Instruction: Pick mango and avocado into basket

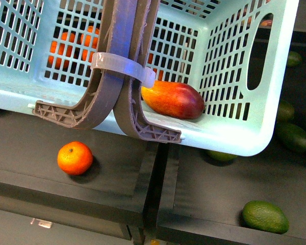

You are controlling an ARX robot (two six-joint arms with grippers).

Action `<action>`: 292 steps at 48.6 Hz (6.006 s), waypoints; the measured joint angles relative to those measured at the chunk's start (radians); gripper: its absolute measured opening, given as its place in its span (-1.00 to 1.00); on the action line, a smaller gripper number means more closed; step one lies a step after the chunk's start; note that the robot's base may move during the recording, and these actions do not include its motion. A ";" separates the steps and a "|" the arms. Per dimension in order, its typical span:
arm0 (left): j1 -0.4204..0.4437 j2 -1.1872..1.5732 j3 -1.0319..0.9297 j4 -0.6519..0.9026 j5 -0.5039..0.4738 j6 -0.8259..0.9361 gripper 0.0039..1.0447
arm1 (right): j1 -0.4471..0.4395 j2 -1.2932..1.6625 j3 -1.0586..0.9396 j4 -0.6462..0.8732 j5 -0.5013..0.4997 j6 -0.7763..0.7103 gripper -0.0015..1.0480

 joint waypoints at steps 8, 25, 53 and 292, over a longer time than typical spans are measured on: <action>0.000 0.000 0.000 0.000 0.000 0.000 -0.89 | 0.061 -0.315 -0.108 -0.097 -0.003 0.057 0.24; 0.000 0.000 0.000 0.000 0.000 0.000 -0.89 | 0.391 -0.694 -0.141 -0.263 0.144 0.062 0.23; 0.000 0.000 -0.001 -0.001 0.003 0.005 -0.89 | 0.544 -0.832 -0.232 -0.248 0.395 -0.051 0.85; -0.018 1.160 1.521 -0.565 -0.434 -1.413 -0.89 | 0.197 -2.053 -0.875 -0.824 0.300 -0.102 0.85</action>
